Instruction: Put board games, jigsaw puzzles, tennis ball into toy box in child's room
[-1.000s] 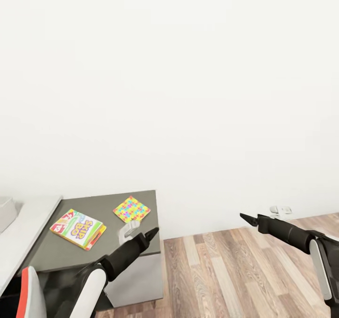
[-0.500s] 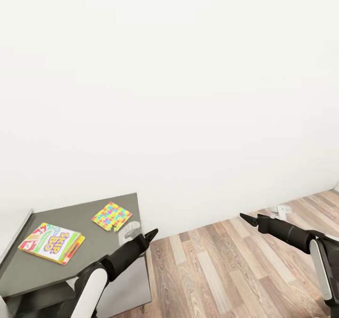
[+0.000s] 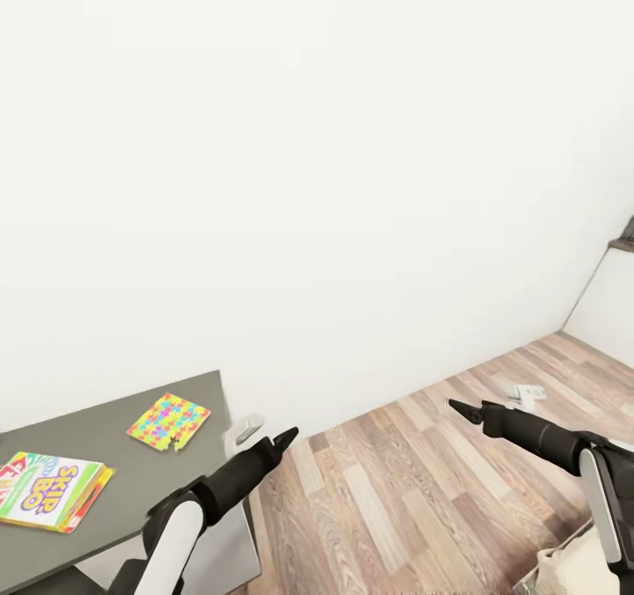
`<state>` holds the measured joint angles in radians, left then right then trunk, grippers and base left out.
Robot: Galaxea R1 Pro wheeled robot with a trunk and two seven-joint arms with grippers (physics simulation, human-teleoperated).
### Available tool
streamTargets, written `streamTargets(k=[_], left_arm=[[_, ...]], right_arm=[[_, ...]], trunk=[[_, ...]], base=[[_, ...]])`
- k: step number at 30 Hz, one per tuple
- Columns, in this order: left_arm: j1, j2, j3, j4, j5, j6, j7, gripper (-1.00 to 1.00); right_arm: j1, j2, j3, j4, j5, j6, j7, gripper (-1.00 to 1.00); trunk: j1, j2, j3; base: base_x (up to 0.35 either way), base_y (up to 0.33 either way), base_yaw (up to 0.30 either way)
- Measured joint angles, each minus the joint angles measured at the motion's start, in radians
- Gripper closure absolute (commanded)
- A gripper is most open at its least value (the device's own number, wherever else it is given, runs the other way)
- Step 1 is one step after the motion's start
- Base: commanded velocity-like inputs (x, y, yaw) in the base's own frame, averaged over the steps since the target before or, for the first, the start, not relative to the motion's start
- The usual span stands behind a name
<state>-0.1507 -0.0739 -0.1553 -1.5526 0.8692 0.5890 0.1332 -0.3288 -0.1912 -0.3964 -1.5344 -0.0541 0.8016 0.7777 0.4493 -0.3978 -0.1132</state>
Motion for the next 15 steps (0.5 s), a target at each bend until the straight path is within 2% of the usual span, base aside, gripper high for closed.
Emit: streamTargets(k=[15], left_arm=[[-0.001, 0.000, -0.001, 0.005, -0.003, 0.002, 0.016, -1.00]], right_arm=[[0.008, 0.001, 0.000, -0.029, 0.000, -0.001, 0.002, -1.00]], trunk=[[0.000, 0.000, 0.005]], base=[[0.000, 0.000, -0.289]])
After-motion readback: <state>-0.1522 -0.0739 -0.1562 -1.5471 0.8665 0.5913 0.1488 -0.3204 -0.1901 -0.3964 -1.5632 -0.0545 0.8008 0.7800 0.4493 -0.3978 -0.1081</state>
